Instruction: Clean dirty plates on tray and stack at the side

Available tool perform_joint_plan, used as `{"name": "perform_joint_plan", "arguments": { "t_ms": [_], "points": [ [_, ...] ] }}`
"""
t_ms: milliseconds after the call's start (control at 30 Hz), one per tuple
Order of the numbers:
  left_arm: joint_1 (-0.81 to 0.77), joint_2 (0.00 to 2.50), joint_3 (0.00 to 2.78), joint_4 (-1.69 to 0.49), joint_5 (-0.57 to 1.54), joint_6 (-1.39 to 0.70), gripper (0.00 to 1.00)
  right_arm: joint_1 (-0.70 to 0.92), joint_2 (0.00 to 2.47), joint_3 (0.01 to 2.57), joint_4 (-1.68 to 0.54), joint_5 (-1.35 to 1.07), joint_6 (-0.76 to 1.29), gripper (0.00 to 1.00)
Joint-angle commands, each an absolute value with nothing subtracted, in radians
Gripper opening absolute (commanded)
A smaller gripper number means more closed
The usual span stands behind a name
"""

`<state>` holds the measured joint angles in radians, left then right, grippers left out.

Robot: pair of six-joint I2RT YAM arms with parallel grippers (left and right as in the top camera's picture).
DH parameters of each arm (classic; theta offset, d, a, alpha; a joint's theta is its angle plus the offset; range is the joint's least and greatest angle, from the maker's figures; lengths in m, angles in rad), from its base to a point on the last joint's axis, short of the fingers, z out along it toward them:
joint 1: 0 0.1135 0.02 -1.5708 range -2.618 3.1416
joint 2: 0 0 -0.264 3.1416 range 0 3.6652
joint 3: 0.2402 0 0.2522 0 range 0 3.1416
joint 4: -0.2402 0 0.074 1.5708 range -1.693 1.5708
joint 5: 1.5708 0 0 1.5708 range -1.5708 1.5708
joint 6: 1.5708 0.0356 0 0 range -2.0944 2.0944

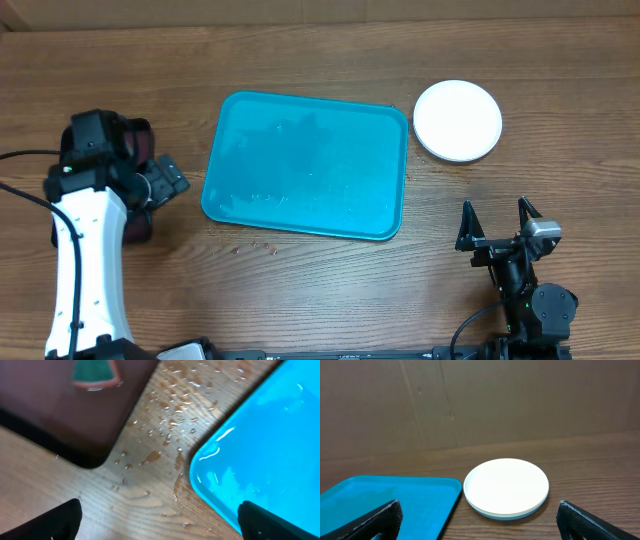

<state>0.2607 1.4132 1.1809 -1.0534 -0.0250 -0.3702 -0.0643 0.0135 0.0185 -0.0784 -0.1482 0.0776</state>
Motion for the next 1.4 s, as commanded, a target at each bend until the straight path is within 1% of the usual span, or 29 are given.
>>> {"name": "perform_joint_plan", "arguments": {
  "t_ms": [0, 267, 467, 667, 767, 800, 1200, 1367],
  "points": [
    [0.206, 1.361, 1.126, -1.002, -0.033, -0.269, 1.0, -0.067, 0.003, 0.008, -0.072, -0.134, 0.078, 1.0],
    [0.067, 1.243, 0.913, -0.791, -0.033, -0.117, 1.0, -0.067, 0.003, 0.008, -0.072, -0.134, 0.078, 1.0],
    [-0.035, 1.057, 0.641, -0.581, -0.034, -0.043, 1.0, -0.067, 0.003, 0.008, -0.072, -0.134, 0.078, 1.0],
    [-0.042, 0.929, 0.439, -0.48, -0.035, -0.043, 0.99, -0.067, 0.003, 0.008, -0.072, -0.134, 0.078, 1.0],
    [-0.042, 0.838, 0.352, -0.367, -0.036, -0.029, 0.99, -0.067, 0.003, 0.008, -0.072, -0.134, 0.078, 1.0],
    [-0.042, 0.75, 0.29, -0.317, -0.036, -0.029, 1.0, -0.067, 0.003, 0.008, -0.072, -0.134, 0.078, 1.0],
    [-0.042, 0.385, 0.101, -0.307, -0.03, -0.03, 0.99, -0.067, 0.003, 0.008, -0.072, -0.134, 0.078, 1.0],
    [-0.042, 0.305, 0.084, -0.275, -0.013, -0.03, 0.99, -0.067, 0.003, 0.008, -0.072, -0.134, 0.078, 1.0]
  ]
}}
